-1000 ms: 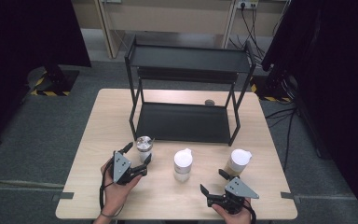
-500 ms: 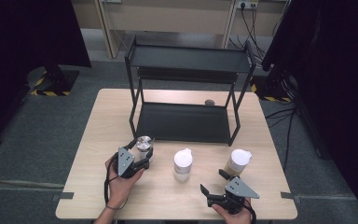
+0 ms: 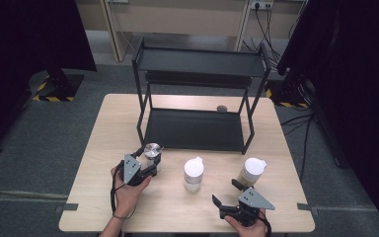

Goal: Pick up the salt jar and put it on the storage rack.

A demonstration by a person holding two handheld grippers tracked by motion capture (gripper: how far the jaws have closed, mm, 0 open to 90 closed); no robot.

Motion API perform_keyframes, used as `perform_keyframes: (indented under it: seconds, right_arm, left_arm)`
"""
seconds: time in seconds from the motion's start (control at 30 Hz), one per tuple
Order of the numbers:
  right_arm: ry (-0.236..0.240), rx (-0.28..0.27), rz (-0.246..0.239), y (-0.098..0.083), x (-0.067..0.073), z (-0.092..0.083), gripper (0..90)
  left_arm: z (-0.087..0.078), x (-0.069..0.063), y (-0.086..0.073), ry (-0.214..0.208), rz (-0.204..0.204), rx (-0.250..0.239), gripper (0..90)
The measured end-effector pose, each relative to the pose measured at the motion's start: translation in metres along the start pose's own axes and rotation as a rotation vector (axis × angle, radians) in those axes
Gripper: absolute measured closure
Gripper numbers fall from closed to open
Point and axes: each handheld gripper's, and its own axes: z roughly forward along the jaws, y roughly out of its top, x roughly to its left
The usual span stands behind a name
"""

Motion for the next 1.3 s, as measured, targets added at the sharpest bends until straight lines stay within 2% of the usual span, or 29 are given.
perform_keyframes:
  seconds: [0.17, 0.23, 0.37, 0.53, 0.67, 0.73, 0.8, 0.87, 0.93, 1.13, 1.2, 1.23, 1.3]
  right_arm:
    - [0.001, -0.001, 0.005, 0.0, 0.0, 0.0, 8.4]
    - [0.001, 0.0, 0.004, 0.0, 0.0, 0.0, 8.4]
    - [0.001, 0.0, 0.004, 0.0, 0.0, 0.0, 8.5]
    - [0.003, 0.004, 0.0, 0.0, 0.0, 0.0, 8.5]
    - [0.003, 0.002, 0.003, 0.0, 0.0, 0.0, 8.6]
    - [0.002, 0.003, -0.002, 0.0, 0.0, 0.0, 8.6]
    - [0.002, 0.003, -0.004, 0.0, 0.0, 0.0, 8.6]
    - [0.002, 0.004, -0.005, 0.0, 0.0, 0.0, 8.6]
    - [0.003, 0.004, -0.005, 0.0, 0.001, 0.0, 8.6]
    - [0.004, 0.005, -0.005, 0.0, 0.0, 0.0, 8.6]
    - [0.003, 0.003, -0.005, 0.0, 0.0, 0.0, 8.7]
    - [0.004, 0.001, -0.005, 0.0, 0.0, 0.0, 8.7]
    - [0.005, 0.002, -0.005, 0.0, 0.0, 0.0, 8.7]
  left_arm:
    - [0.0, -0.001, 0.005, -0.008, -0.014, -0.009, 35.2]
    - [0.0, -0.002, 0.006, -0.009, -0.007, -0.01, 36.0]
    - [-0.001, 0.003, 0.006, -0.008, -0.04, -0.003, 36.0]
    - [-0.002, 0.002, 0.006, -0.014, -0.036, -0.004, 36.1]
    - [-0.002, 0.004, 0.004, -0.012, -0.056, -0.009, 36.2]
    - [-0.002, 0.006, 0.003, -0.027, -0.059, -0.015, 36.0]
    - [-0.002, 0.008, 0.003, -0.034, -0.061, -0.006, 34.8]
    - [0.0, 0.009, 0.002, -0.04, -0.078, 0.006, 28.2]
    - [0.002, 0.011, 0.001, -0.036, -0.074, 0.019, 25.6]
    - [0.011, 0.012, -0.001, -0.056, -0.06, 0.036, 28.0]
    - [0.013, 0.011, -0.002, -0.06, -0.065, 0.027, 30.9]
    - [0.013, 0.01, -0.002, -0.058, -0.053, 0.026, 33.9]
    - [0.013, 0.009, -0.002, -0.053, -0.045, 0.022, 34.5]
